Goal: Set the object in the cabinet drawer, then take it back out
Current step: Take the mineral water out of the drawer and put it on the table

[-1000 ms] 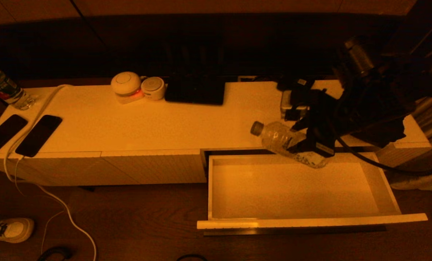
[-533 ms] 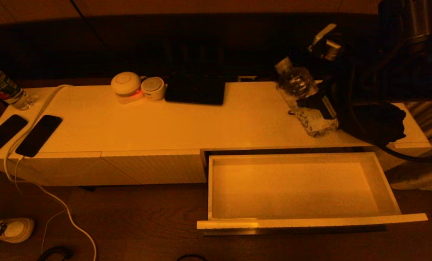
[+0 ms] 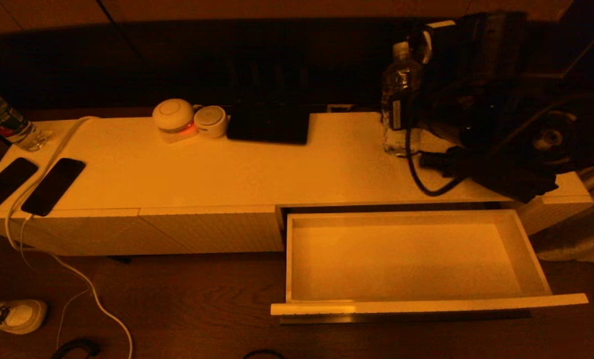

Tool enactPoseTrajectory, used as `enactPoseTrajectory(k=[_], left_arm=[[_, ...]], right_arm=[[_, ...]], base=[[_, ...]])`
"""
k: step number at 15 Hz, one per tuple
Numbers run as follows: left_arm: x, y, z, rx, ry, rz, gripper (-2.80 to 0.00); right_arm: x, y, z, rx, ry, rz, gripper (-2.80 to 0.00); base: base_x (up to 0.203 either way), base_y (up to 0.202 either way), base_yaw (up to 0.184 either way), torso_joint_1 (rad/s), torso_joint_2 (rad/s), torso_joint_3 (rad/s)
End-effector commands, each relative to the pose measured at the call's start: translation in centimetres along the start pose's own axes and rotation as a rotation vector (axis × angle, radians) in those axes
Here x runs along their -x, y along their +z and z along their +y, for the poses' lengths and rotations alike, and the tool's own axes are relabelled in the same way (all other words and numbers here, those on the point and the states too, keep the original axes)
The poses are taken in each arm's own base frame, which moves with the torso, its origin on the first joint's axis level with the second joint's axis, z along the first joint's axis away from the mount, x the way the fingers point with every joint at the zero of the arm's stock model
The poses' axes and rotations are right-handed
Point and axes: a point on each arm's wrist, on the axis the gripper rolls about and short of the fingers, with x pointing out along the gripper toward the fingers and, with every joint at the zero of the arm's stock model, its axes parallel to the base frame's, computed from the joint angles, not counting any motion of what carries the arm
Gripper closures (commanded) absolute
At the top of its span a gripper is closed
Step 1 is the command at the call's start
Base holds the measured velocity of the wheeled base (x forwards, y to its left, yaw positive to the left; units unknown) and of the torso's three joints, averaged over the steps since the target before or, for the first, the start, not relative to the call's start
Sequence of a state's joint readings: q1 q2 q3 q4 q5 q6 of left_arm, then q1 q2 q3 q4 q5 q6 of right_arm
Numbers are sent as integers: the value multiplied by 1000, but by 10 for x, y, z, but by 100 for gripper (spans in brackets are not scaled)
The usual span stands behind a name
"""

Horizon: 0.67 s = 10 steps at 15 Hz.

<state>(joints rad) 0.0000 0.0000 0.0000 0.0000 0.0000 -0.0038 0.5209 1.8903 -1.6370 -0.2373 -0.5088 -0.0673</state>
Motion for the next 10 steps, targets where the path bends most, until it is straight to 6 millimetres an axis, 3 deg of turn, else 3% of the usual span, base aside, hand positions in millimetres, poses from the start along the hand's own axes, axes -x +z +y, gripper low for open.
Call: enactPoseTrajectory(k=[1, 6, 10], left_arm=[[0, 0, 0, 1, 0, 0, 0], [0, 0, 0, 1, 0, 0, 0], [0, 0, 0, 1, 0, 0, 0]], right_arm=[[-22, -25, 19, -37, -37, -11, 0], [-55, -56, 40, -126, -131, -125, 0], [-71, -64, 46, -168, -175, -198, 0]], base=[[0, 0, 0, 0, 0, 0], [0, 0, 0, 0, 0, 0], [0, 0, 0, 0, 0, 0]])
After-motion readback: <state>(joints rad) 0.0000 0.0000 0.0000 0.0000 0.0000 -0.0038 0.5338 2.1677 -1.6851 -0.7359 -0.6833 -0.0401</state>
